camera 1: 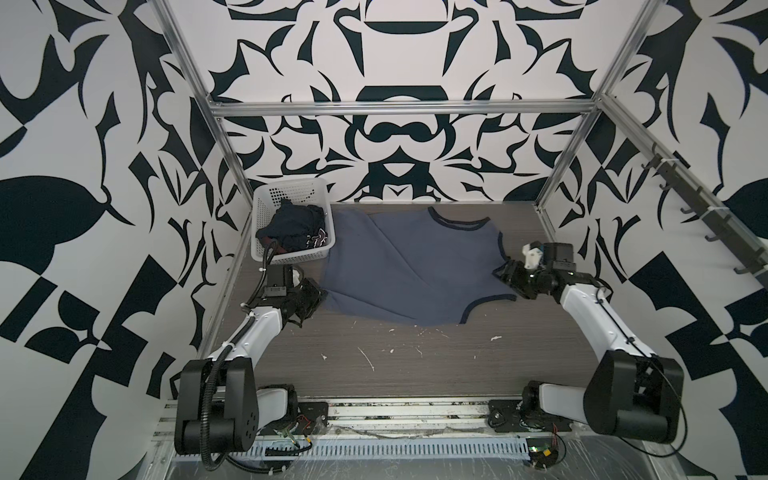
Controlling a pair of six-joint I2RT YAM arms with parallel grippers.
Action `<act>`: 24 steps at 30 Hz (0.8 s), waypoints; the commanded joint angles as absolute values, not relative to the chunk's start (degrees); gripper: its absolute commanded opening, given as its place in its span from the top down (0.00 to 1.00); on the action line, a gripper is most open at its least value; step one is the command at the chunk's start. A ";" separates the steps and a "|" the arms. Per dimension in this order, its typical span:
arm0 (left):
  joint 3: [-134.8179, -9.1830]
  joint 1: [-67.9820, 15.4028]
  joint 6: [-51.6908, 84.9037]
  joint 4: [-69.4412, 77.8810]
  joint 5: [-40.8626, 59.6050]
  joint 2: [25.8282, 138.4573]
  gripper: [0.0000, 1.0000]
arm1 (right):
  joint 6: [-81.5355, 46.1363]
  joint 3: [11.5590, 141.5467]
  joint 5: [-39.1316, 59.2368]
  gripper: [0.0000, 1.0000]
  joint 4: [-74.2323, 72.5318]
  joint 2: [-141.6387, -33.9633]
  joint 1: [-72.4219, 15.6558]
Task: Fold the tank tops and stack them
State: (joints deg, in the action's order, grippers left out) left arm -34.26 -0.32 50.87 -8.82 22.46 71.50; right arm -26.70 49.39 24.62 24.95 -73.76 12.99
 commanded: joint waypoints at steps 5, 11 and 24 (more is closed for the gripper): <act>-34.29 -0.02 51.51 -6.61 20.64 72.13 1.00 | -31.49 49.39 13.41 0.45 21.17 -83.67 16.90; -32.70 0.00 51.46 -5.95 20.71 71.77 1.00 | -32.00 50.90 10.99 0.53 18.86 -90.09 16.89; -32.59 0.00 52.31 -3.42 22.14 75.11 1.00 | -23.36 66.19 0.90 0.96 30.57 -100.47 3.53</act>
